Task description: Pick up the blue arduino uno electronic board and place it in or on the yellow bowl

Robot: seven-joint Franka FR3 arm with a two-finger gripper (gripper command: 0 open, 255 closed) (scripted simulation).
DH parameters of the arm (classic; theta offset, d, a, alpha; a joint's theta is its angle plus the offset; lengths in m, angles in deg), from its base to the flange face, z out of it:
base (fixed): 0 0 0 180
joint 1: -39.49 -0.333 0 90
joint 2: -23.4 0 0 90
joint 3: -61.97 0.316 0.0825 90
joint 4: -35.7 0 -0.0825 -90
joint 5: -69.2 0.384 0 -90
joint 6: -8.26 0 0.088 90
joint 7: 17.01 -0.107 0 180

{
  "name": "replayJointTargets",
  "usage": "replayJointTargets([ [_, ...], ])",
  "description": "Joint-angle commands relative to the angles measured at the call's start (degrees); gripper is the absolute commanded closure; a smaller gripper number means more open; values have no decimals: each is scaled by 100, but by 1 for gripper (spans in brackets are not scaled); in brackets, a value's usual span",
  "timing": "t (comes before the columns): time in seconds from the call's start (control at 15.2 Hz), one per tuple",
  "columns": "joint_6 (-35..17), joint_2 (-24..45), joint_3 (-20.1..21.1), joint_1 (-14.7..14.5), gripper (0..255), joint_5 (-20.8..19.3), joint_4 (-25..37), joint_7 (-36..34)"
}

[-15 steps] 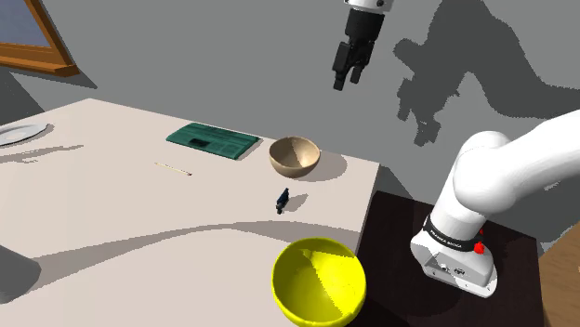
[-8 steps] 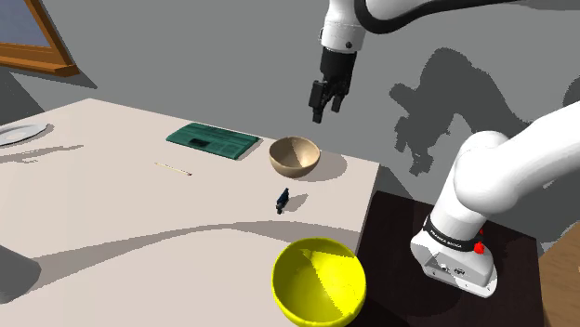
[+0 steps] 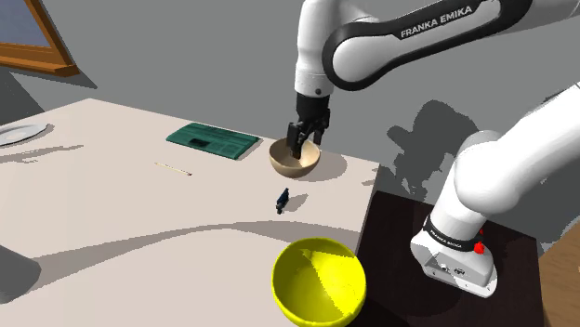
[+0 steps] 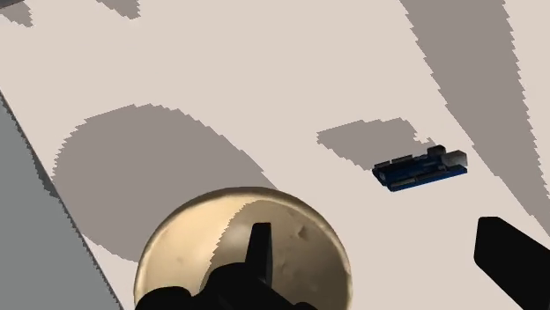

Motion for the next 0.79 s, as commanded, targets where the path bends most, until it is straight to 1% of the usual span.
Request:
replayJointTargets([
  [0.0,-283,371,237,-9,0,-10,41,-257],
  [0.26,-827,1107,659,7,0,-142,104,-764],
  [0.53,-1326,1956,1050,49,0,-472,281,-1375],
  [0.73,-1541,2159,1100,59,0,-575,237,-1489],
])
